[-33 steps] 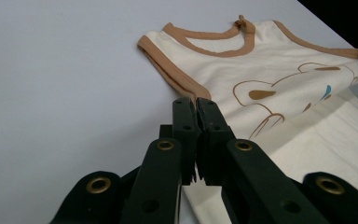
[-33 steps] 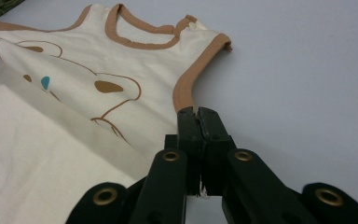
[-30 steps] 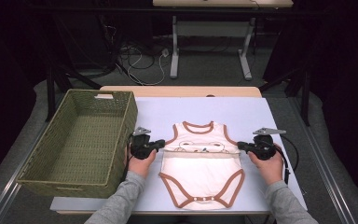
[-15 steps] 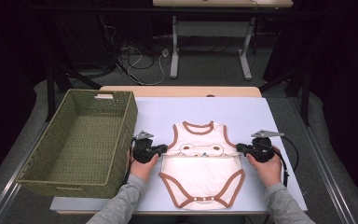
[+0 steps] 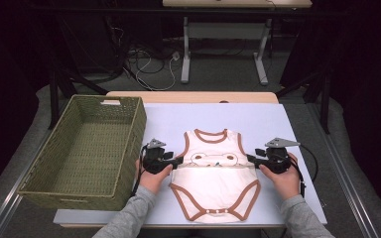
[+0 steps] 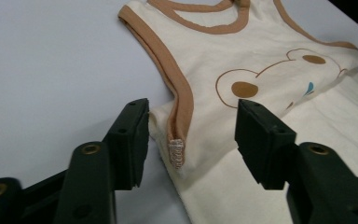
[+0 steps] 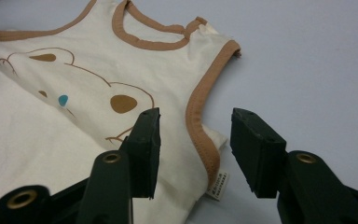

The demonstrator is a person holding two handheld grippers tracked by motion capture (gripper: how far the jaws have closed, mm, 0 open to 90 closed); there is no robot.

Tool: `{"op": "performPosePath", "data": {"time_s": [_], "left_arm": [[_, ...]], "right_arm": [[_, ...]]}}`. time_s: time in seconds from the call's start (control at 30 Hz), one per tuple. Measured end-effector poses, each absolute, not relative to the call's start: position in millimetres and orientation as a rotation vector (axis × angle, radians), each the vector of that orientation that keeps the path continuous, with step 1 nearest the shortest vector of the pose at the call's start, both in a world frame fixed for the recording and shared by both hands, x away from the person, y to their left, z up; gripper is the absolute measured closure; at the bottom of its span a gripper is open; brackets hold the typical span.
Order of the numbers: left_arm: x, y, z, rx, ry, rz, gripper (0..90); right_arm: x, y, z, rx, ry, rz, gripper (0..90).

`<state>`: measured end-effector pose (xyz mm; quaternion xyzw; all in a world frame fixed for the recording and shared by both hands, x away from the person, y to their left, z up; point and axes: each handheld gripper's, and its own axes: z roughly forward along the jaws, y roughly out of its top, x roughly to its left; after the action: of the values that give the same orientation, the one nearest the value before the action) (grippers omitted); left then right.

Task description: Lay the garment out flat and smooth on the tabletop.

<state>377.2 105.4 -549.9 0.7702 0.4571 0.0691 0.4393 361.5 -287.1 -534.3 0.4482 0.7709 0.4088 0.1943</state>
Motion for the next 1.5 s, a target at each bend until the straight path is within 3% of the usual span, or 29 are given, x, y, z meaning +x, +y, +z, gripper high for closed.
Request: {"op": "performPosePath", "data": {"time_s": [0.1, 0.23, 0.77, 1.23, 1.5], "left_arm": [[378.5, 101.8, -547.5, 1.928, 1.111, 0.183, 37.6], [382.6, 93.8, -545.0, 1.925, 1.099, 0.198, 36.8], [413.0, 69.6, -517.9, 1.979, 1.070, 0.185, 32.5], [440.8, 59.1, -498.5, 1.897, 1.053, 0.203, 15.8], [459.4, 57.0, -494.8, 1.886, 1.056, 0.193, 14.3]], "right_arm": [[362.2, -283.5, -532.5, 1.218, 2.168, 1.133, 47.8], [364.5, -279.1, -524.9, 1.164, 2.165, 1.146, 46.9], [394.8, -254.7, -500.6, 1.143, 2.211, 1.150, 29.5], [423.4, -238.8, -477.5, 1.094, 2.249, 1.080, 30.5], [439.1, -228.7, -470.8, 1.053, 2.252, 1.050, 29.8]]}}
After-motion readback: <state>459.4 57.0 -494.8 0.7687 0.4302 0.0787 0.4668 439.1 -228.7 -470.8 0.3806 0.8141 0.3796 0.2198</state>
